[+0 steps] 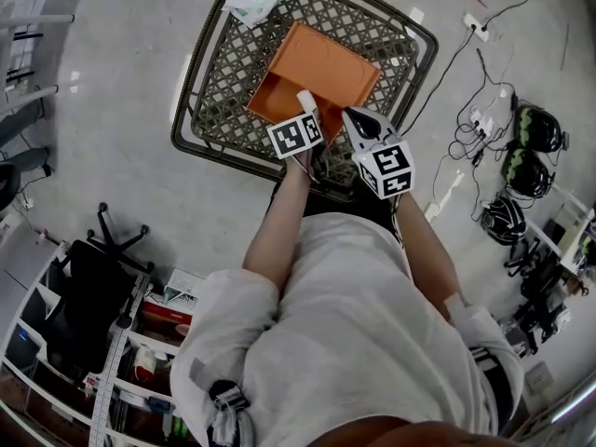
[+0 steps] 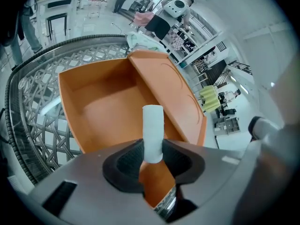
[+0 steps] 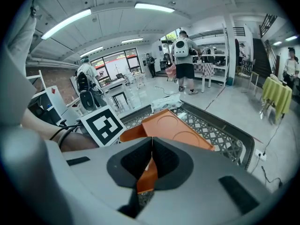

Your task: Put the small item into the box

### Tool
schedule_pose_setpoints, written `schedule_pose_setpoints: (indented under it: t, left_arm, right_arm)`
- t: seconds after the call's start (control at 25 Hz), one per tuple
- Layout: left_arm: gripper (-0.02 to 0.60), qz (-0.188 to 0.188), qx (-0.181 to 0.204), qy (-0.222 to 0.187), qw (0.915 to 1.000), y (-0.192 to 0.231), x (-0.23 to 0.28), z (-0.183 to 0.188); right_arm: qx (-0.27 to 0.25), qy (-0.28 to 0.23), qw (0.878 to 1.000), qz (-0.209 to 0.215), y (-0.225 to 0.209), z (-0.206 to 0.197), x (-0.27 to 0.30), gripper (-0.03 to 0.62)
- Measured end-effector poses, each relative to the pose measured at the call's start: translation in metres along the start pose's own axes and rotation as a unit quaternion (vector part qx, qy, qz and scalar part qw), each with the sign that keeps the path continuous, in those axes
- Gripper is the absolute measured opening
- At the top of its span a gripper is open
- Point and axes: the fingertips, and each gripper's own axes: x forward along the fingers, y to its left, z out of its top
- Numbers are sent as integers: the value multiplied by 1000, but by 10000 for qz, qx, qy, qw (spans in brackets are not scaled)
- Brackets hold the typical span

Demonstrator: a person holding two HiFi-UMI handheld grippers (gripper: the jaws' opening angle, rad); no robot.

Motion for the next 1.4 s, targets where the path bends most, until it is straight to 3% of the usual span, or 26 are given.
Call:
schedule_pose_setpoints:
  t: [0.4, 0.92, 1.08, 1.4]
  left_arm:
    - [126, -211, -560, 223, 9980, -4, 13, 4]
    - [126, -162, -520, 285, 9981, -5, 13, 1]
    - [127, -169, -675, 121, 9975, -3, 5, 4]
    - [127, -159, -564, -247, 9980, -11, -24, 6]
  right_arm:
    - [55, 5, 9999, -89, -12, 5, 1, 5]
    - [24, -143, 9999, -86, -16, 7, -10, 5]
    - [31, -234, 9997, -68, -17, 8, -17, 5]
    - [-24, -451, 9990, 78, -11, 10, -33, 5]
